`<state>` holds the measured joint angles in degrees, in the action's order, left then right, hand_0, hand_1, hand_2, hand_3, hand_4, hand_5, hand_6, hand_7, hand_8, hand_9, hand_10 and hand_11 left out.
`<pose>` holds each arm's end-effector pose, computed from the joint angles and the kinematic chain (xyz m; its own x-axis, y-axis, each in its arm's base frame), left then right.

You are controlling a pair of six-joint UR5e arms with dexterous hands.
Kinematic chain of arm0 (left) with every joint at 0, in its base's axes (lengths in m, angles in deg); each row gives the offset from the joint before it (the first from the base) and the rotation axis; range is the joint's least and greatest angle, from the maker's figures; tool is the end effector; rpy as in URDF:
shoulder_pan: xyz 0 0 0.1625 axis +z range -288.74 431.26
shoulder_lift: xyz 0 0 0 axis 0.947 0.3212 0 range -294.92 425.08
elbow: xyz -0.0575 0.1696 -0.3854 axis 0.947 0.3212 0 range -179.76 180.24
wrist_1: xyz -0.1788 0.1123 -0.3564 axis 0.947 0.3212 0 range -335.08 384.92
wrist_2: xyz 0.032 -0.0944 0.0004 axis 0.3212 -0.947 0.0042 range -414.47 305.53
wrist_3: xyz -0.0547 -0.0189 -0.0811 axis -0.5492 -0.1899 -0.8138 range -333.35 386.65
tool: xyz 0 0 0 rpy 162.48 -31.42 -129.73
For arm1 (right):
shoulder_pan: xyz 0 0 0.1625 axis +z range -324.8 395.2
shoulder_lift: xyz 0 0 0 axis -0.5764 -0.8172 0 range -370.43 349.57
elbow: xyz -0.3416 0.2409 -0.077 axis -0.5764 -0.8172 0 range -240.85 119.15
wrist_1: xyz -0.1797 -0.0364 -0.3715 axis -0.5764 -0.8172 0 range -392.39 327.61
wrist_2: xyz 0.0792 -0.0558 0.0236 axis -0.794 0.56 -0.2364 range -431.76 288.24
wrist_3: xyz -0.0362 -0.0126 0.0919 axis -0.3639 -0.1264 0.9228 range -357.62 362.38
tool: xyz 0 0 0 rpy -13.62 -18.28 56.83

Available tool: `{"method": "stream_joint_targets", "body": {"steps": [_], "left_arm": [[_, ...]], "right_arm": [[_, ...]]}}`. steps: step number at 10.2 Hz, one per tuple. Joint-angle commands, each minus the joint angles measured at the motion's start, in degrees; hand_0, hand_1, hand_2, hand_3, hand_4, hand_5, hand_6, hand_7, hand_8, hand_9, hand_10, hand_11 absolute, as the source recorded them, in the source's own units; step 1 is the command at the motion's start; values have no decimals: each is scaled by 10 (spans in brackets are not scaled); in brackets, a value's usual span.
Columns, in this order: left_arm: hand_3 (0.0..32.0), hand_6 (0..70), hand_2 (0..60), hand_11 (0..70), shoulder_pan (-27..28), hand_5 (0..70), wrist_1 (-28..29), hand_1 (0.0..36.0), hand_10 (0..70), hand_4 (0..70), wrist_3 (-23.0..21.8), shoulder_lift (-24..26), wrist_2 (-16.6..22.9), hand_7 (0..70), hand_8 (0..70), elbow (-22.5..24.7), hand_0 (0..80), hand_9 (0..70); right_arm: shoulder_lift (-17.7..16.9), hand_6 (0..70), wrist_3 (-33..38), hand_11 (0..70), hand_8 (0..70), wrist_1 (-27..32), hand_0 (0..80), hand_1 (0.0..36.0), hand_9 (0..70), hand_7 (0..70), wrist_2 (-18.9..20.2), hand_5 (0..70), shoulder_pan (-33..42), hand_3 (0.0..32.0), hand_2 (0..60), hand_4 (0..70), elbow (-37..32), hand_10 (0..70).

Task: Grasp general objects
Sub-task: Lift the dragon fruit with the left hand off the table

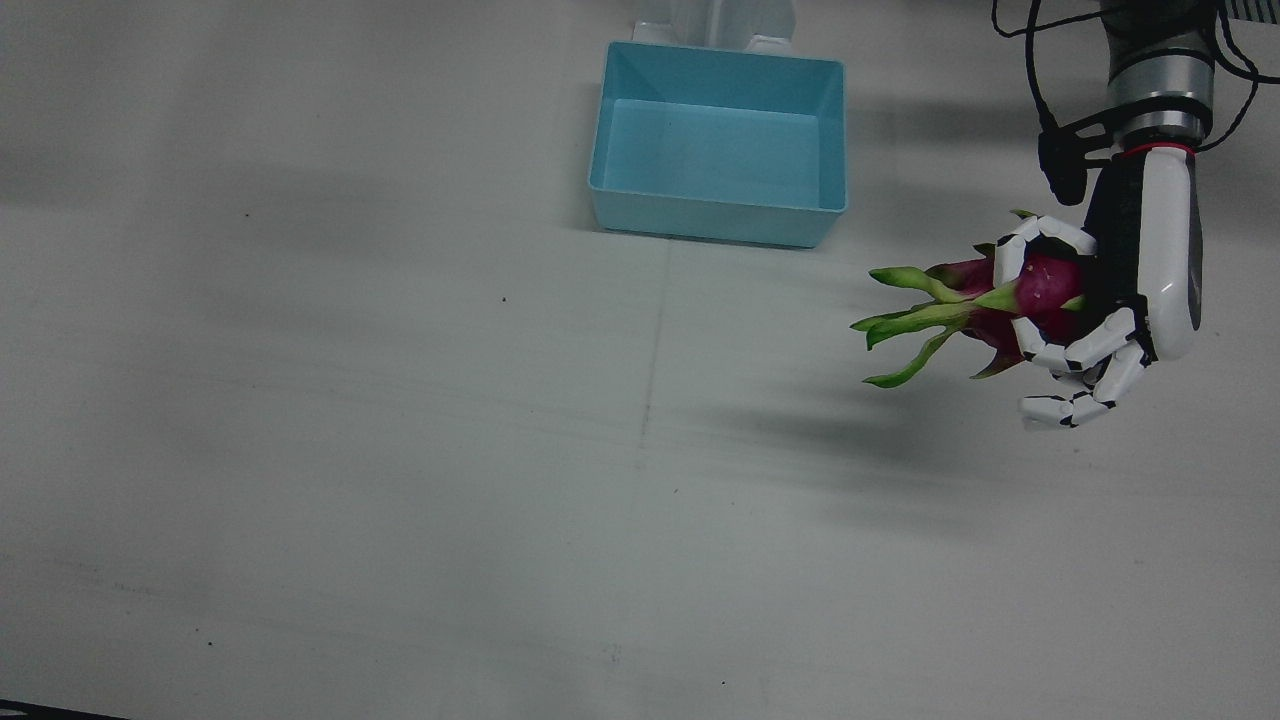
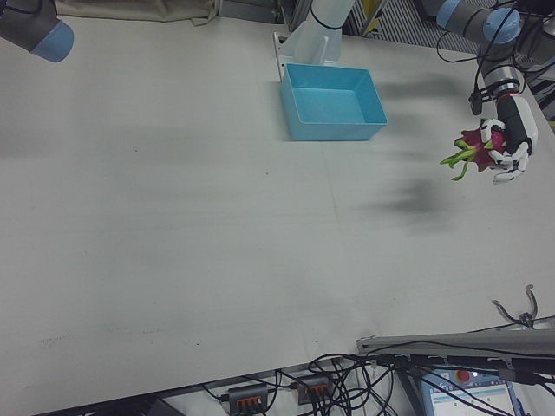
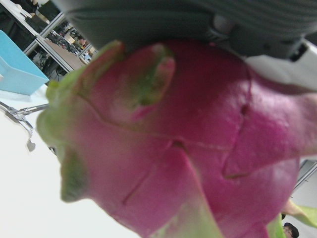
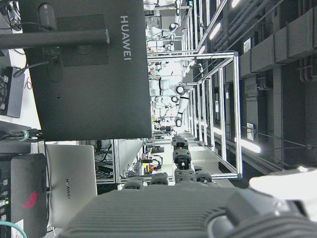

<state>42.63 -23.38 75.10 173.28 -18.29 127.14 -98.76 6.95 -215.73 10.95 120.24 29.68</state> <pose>0.2728 -0.3923 0.3365 -0.7320 -0.0464 -0.6798 0.6693 0.1380 -0.7301 0.1021 -0.5119 0.6740 -0.9961 -0.0421 -0.0772 0.0779 -0.0164 -0.9968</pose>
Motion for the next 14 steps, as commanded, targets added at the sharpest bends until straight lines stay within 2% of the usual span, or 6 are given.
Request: {"method": "stream_joint_targets", "body": {"steps": [1, 4, 8, 11, 12, 14], "left_arm": [[0, 248, 600, 700, 4, 554, -3, 173, 700, 367, 8, 61, 44, 461, 307, 8, 429, 272], [0, 200, 600, 700, 4, 487, 20, 157, 700, 311, 8, 78, 74, 428, 294, 12, 408, 262], [0, 216, 600, 700, 6, 491, 53, 161, 700, 351, 8, 129, 107, 462, 307, 12, 411, 283], [0, 230, 600, 700, 6, 505, 70, 166, 700, 398, 8, 162, 154, 493, 305, 12, 437, 281], [0, 224, 600, 700, 7, 497, 90, 163, 700, 391, 13, 168, 170, 494, 305, 12, 432, 284], [0, 243, 600, 700, 7, 513, 132, 166, 700, 462, 54, 177, 219, 531, 316, 13, 446, 300]], "right_arm": [[0, 0, 0, 0, 0, 0, 0, 0, 0, 0, 0, 0, -1, 0, 0, 0, 0, 0], [0, 0, 0, 0, 0, 0, 0, 0, 0, 0, 0, 0, -1, 0, 0, 0, 0, 0], [0, 0, 0, 0, 0, 0, 0, 0, 0, 0, 0, 0, -1, 0, 0, 0, -1, 0], [0, 0, 0, 0, 0, 0, 0, 0, 0, 0, 0, 0, -1, 0, 0, 0, -1, 0], [0, 0, 0, 0, 0, 0, 0, 0, 0, 0, 0, 0, -1, 0, 0, 0, -1, 0], [0, 0, 0, 0, 0, 0, 0, 0, 0, 0, 0, 0, -1, 0, 0, 0, -1, 0]]}}
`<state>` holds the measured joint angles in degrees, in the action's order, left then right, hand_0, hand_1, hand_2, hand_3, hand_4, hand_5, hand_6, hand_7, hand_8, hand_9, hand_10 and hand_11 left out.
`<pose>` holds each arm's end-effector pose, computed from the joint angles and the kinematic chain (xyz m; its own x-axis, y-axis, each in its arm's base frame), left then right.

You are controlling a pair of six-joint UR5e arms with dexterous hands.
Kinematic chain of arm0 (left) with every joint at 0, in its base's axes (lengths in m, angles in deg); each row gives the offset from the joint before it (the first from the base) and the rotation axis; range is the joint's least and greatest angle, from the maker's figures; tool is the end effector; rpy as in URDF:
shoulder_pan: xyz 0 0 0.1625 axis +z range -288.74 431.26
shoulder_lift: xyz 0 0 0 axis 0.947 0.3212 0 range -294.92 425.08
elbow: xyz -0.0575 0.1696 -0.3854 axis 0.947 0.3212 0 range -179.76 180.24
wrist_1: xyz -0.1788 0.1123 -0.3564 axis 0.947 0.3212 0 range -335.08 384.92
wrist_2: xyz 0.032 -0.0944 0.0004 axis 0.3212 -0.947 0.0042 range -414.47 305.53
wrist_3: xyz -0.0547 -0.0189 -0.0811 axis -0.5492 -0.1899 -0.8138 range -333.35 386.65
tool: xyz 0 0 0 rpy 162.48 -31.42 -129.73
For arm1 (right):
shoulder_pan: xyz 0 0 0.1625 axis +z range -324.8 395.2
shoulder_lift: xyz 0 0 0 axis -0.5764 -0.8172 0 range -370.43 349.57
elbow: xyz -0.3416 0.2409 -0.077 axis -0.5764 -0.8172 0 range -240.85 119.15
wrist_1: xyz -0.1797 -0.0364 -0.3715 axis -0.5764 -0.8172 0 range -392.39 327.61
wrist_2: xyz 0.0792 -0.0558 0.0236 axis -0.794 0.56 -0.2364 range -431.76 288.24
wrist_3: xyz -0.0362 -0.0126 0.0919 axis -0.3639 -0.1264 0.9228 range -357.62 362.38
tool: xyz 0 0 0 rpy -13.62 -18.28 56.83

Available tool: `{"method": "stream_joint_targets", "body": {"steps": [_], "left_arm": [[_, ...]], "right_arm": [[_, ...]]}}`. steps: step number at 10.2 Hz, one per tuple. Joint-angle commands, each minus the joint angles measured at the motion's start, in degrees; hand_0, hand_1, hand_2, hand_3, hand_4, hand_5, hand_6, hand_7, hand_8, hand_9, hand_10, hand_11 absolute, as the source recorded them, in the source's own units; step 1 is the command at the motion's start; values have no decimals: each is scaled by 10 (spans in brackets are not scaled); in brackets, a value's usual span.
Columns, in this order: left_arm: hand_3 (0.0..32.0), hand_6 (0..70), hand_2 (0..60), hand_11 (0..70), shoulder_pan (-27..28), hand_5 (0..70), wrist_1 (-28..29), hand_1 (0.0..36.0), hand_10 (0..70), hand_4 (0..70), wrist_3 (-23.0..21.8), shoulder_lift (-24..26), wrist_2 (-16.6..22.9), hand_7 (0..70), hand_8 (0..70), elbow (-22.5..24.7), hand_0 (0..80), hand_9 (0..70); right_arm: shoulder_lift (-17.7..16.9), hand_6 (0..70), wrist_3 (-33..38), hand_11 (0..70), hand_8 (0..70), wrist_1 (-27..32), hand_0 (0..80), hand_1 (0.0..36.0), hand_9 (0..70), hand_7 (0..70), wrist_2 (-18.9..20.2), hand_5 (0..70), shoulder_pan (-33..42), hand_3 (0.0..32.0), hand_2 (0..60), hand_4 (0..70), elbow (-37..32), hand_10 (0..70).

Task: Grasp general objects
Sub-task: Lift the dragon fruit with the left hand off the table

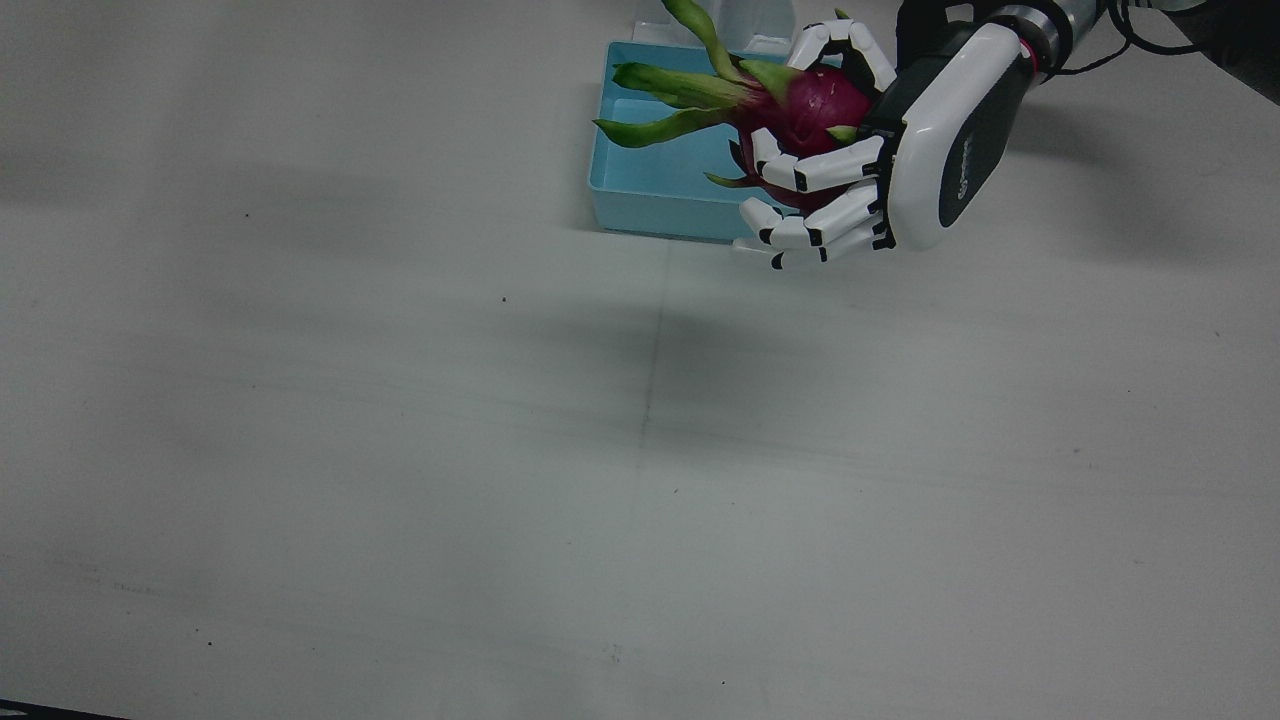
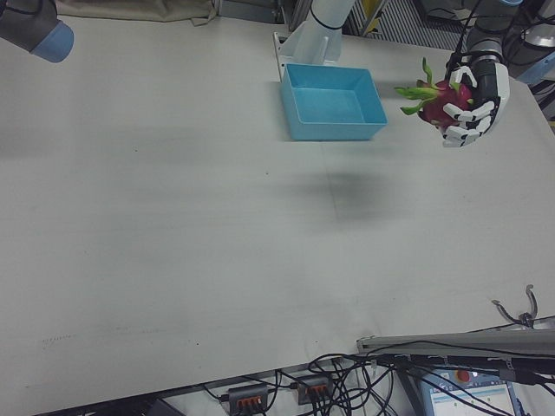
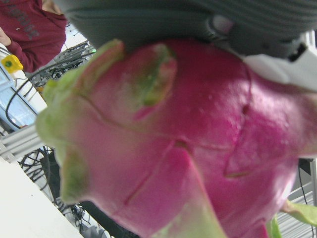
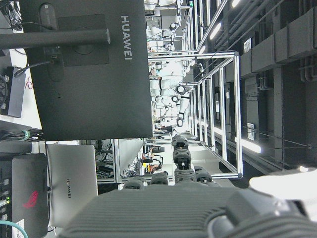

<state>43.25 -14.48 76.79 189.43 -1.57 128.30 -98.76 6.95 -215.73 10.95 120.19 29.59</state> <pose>0.3323 -0.3958 0.1797 -0.8955 -0.1026 -0.4331 0.3221 0.5222 -0.7897 0.1017 -0.5119 0.6747 -0.9962 -0.0414 -0.0770 0.0778 -0.0180 -0.9968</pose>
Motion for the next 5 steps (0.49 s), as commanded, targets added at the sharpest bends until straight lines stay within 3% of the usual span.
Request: {"method": "stream_joint_targets", "body": {"steps": [1, 5], "left_arm": [[0, 246, 600, 700, 1, 516, 51, 172, 700, 483, 43, 26, 62, 542, 316, 2, 451, 301], [0, 247, 600, 700, 2, 514, 72, 183, 700, 523, 46, 56, 120, 574, 321, 2, 464, 313]], "right_arm": [[0, 0, 0, 0, 0, 0, 0, 0, 0, 0, 0, 0, 0, 0, 0, 0, 0, 0], [0, 0, 0, 0, 0, 0, 0, 0, 0, 0, 0, 0, 0, 0, 0, 0, 0, 0]]}}
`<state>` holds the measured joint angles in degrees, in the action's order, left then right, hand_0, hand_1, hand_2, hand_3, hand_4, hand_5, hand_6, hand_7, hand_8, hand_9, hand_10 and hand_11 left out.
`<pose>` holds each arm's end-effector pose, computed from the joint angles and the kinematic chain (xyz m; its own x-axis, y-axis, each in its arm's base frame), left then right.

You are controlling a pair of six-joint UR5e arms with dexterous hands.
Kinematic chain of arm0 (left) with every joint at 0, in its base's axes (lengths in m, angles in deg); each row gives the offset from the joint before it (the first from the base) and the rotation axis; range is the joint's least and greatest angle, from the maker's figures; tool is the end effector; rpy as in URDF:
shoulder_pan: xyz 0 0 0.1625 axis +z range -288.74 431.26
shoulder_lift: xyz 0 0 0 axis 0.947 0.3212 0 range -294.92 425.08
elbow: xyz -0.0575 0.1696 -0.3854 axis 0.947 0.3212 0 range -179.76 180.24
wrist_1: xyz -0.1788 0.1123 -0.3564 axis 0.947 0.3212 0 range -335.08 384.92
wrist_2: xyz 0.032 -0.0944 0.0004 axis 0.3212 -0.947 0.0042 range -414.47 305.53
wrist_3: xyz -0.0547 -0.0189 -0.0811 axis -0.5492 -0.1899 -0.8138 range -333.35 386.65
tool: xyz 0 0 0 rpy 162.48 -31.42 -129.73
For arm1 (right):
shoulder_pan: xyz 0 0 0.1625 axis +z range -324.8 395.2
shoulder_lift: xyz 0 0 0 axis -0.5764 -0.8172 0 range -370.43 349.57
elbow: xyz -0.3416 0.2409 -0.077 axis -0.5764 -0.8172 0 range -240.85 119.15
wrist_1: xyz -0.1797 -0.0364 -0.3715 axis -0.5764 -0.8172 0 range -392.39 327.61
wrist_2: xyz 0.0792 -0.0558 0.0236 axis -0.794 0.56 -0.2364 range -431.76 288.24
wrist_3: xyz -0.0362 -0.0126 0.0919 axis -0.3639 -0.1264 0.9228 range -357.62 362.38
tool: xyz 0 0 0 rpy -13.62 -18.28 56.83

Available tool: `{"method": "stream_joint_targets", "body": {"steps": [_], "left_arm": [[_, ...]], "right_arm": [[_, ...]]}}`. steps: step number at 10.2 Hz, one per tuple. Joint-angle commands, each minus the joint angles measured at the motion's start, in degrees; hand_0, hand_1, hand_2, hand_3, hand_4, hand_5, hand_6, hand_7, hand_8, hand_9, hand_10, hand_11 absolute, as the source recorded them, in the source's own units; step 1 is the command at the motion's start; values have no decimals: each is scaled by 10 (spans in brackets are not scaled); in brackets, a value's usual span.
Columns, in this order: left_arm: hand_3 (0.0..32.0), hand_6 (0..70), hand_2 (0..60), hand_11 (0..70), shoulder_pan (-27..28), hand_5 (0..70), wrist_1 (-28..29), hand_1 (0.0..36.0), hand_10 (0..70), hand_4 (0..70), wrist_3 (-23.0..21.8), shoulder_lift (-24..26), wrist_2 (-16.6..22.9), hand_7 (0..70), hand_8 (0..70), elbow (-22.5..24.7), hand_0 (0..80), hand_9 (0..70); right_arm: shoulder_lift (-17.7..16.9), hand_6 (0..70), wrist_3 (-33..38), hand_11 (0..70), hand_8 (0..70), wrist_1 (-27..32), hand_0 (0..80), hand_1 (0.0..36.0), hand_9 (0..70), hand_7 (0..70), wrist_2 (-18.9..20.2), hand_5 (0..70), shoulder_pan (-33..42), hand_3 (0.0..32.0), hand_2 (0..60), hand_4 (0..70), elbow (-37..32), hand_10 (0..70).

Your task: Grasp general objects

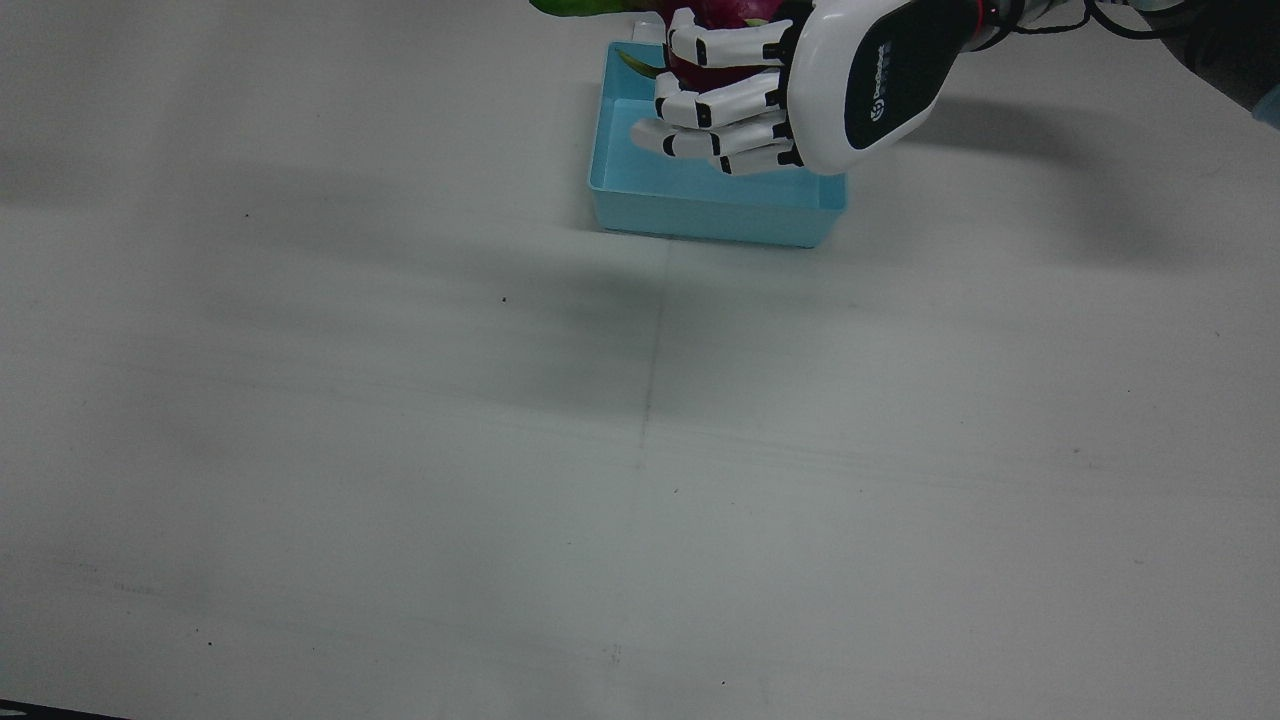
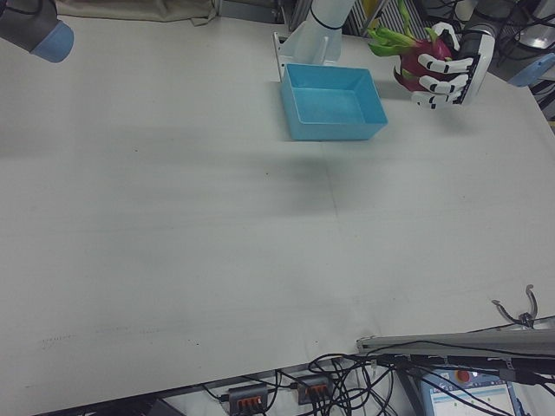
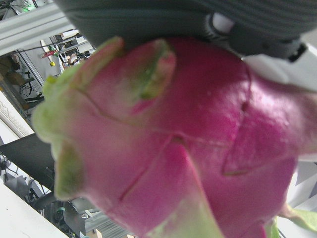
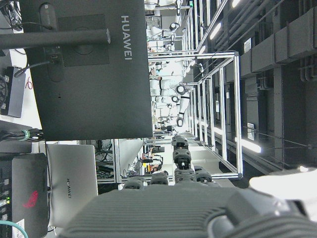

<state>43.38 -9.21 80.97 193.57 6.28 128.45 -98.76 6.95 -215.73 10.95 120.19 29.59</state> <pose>0.3447 -0.3882 0.1280 -0.9092 -0.0946 -0.4054 0.2411 0.6743 -0.6980 0.1017 -0.5119 0.6747 -0.9962 -0.0414 -0.0770 0.0778 -0.0180 -0.9968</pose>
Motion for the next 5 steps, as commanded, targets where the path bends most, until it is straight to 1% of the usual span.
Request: {"method": "stream_joint_targets", "body": {"steps": [1, 2, 3, 4, 5], "left_arm": [[0, 240, 600, 700, 2, 506, 41, 183, 700, 529, 11, 15, 64, 590, 324, 5, 466, 322], [0, 242, 600, 700, 13, 509, 50, 184, 700, 544, 31, 15, 81, 607, 328, 19, 469, 331], [0, 250, 600, 700, 27, 516, 52, 184, 700, 570, 51, 19, 93, 622, 332, 32, 470, 338], [0, 253, 600, 700, 38, 519, 54, 185, 700, 581, 67, 20, 102, 628, 334, 41, 471, 340], [0, 251, 600, 700, 42, 518, 67, 187, 700, 582, 74, 23, 116, 630, 333, 42, 473, 340]], "right_arm": [[0, 0, 0, 0, 0, 0, 0, 0, 0, 0, 0, 0, 0, 0, 0, 0, 0, 0], [0, 0, 0, 0, 0, 0, 0, 0, 0, 0, 0, 0, 0, 0, 0, 0, 0, 0], [0, 0, 0, 0, 0, 0, 0, 0, 0, 0, 0, 0, 0, 0, 0, 0, 0, 0], [0, 0, 0, 0, 0, 0, 0, 0, 0, 0, 0, 0, 0, 0, 0, 0, 0, 0], [0, 0, 0, 0, 0, 0, 0, 0, 0, 0, 0, 0, 0, 0, 0, 0, 0, 0]]}}
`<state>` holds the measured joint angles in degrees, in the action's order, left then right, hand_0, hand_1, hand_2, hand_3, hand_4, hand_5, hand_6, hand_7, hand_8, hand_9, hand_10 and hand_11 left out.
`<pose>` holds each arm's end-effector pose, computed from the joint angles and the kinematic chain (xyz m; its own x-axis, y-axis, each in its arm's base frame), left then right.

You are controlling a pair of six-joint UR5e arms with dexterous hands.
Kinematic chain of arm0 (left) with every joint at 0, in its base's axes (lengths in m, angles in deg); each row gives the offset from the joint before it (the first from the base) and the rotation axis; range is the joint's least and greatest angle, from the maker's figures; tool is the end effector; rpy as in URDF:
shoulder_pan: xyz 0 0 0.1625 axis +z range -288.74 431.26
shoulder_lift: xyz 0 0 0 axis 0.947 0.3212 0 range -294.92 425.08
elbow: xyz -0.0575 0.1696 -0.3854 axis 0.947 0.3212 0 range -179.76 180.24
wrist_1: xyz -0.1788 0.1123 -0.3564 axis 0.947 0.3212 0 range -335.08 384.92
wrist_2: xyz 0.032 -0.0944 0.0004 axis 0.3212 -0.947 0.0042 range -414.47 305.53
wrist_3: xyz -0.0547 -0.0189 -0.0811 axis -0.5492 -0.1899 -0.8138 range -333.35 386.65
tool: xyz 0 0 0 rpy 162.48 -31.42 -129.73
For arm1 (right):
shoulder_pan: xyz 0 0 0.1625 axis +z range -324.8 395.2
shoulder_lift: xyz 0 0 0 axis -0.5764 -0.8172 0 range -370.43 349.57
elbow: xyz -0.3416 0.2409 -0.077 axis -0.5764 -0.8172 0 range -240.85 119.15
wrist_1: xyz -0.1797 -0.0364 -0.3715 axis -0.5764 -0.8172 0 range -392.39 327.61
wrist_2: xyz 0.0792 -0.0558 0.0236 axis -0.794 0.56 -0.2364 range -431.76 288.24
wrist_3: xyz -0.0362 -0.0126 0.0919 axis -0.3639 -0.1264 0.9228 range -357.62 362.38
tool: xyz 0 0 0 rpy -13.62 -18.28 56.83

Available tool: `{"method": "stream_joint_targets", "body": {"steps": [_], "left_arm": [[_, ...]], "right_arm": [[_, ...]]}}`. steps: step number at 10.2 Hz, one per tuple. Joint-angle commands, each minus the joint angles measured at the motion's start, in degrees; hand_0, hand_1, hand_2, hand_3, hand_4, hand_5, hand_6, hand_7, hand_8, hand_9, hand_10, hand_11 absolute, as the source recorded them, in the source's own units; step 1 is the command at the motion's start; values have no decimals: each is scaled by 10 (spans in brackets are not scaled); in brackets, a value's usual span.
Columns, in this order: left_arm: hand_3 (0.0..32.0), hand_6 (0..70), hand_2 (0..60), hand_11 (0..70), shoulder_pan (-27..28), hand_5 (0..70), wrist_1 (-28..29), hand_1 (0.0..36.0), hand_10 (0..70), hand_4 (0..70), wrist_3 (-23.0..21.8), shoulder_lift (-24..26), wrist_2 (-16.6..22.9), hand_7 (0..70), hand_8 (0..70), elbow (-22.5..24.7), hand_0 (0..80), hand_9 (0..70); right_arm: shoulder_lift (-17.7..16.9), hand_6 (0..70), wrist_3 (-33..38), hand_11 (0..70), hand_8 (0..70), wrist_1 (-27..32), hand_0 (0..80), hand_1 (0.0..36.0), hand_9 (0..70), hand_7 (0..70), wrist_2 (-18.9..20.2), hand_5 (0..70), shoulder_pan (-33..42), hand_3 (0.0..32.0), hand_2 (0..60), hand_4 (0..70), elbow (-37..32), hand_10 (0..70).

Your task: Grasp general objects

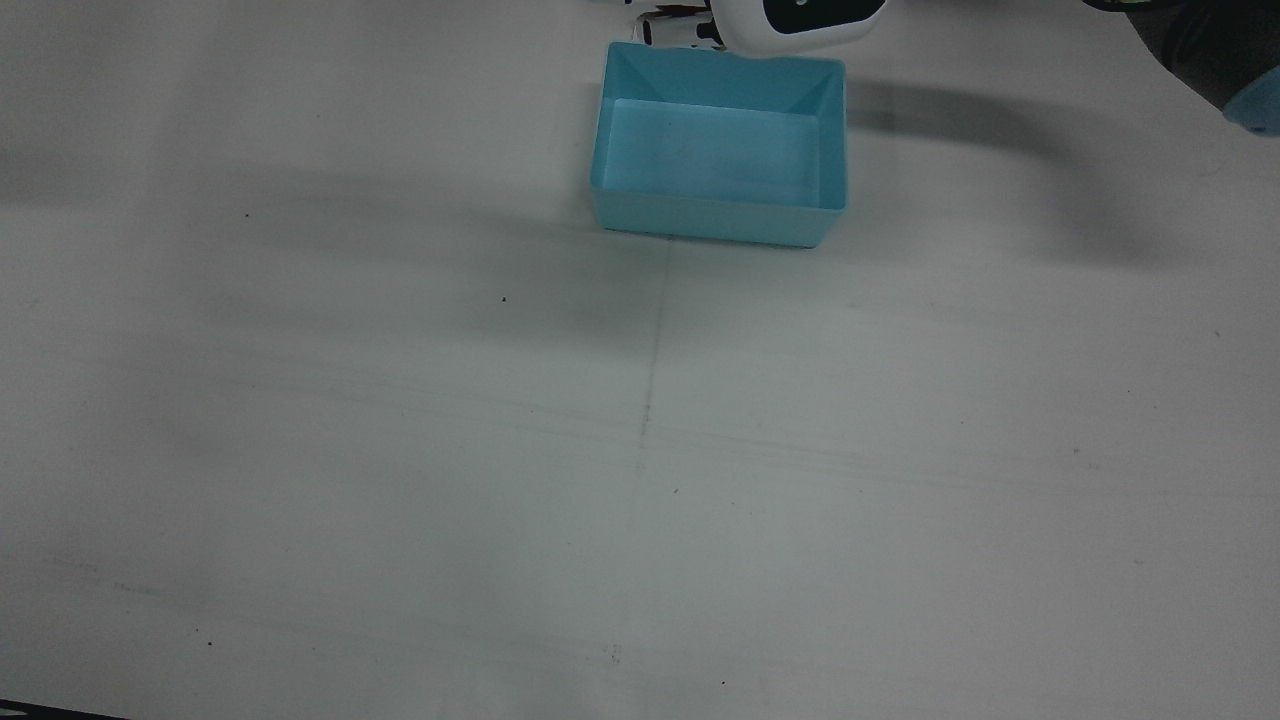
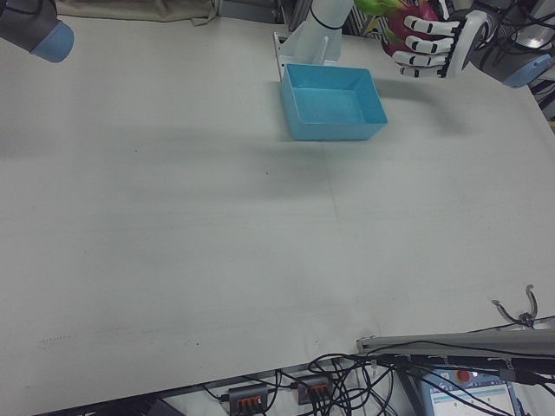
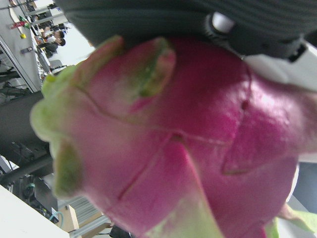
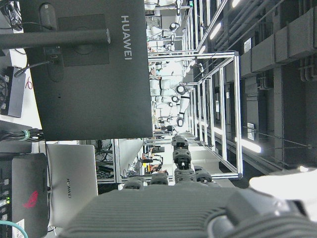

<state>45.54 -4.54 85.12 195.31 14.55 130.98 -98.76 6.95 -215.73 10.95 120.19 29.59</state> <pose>0.3519 -0.3570 0.0888 -0.9180 -0.0997 -0.3840 0.1478 0.8122 -0.5643 0.1017 -0.5119 0.6747 -0.9962 -0.0414 -0.0770 0.0778 -0.0180 -0.9968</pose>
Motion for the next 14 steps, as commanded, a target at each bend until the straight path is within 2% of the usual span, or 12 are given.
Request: {"method": "stream_joint_targets", "body": {"steps": [1, 2, 3, 4, 6, 8, 9, 10, 11, 12, 13, 14], "left_arm": [[0, 252, 600, 700, 28, 519, 32, 189, 700, 590, 44, 6, 49, 640, 333, 16, 477, 343], [0, 254, 600, 700, 36, 523, 33, 187, 700, 621, 65, 6, 52, 651, 332, 17, 482, 343], [0, 250, 600, 700, 37, 516, 32, 184, 700, 630, 68, 6, 53, 654, 329, 17, 482, 339], [0, 217, 600, 700, 38, 488, 33, 188, 700, 572, 70, 12, 54, 643, 308, 17, 490, 317], [0, 171, 493, 700, 59, 471, 33, 172, 700, 572, 112, 27, 71, 630, 270, 18, 491, 276], [0, 152, 464, 700, 77, 463, 33, 173, 700, 581, 120, 28, 74, 628, 248, 18, 497, 250], [0, 115, 443, 700, 77, 450, 29, 180, 624, 557, 119, 28, 74, 588, 217, 17, 500, 208], [0, 10, 221, 631, 79, 343, 32, 173, 443, 327, 118, 27, 78, 396, 135, 16, 513, 82], [0, 0, 41, 438, 80, 39, 36, 172, 291, 0, 118, 27, 88, 236, 92, 16, 511, 33], [100, 0, 24, 334, 81, 6, 41, 181, 216, 0, 119, 27, 101, 155, 93, 15, 520, 17], [244, 0, 1, 171, 81, 0, 43, 188, 103, 0, 119, 27, 105, 95, 88, 15, 530, 5], [320, 0, 0, 126, 81, 8, 49, 188, 72, 0, 121, 26, 122, 46, 92, 14, 536, 0]], "right_arm": [[0, 0, 0, 0, 0, 0, 0, 0, 0, 0, 0, 0, 0, 0, 0, 0, 0, 0], [0, 0, 0, 0, 0, 0, 0, 0, 0, 0, 0, 0, 0, 0, 0, 0, 0, 0], [0, 0, 0, 0, 0, 0, 0, 0, 0, 0, 0, 0, 0, 0, 0, 0, 0, 0], [0, 0, 0, 0, 0, 0, 0, 0, 0, 0, 0, 0, 0, 0, 0, 0, 0, 0], [0, 0, 0, 0, 0, 0, 0, 0, 0, 0, 0, 0, 0, 0, 0, 0, 0, 0], [0, 0, 0, 0, 0, 0, 0, 0, 0, 0, 0, 0, 0, 0, 0, 0, 0, 0], [0, 0, 0, 0, 0, 0, 0, 0, 0, 0, 0, 0, 0, 0, 0, 0, 0, 0], [0, 0, 0, 0, 0, 0, 0, 0, 0, 0, 0, 0, 0, 0, 0, 0, 0, 0], [0, 0, 0, 0, 0, 0, 0, 0, 0, 0, 0, 0, 0, 0, 0, 0, 0, 0], [0, 0, 0, 0, 0, 0, 0, 0, 0, 0, 0, 0, 0, 0, 0, 0, 0, 0], [0, 0, 0, 0, 0, 0, 0, 0, 0, 0, 0, 0, 0, 0, 0, 0, 0, 0], [0, 0, 0, 0, 0, 0, 0, 0, 0, 0, 0, 0, 0, 0, 0, 0, 0, 0]]}}
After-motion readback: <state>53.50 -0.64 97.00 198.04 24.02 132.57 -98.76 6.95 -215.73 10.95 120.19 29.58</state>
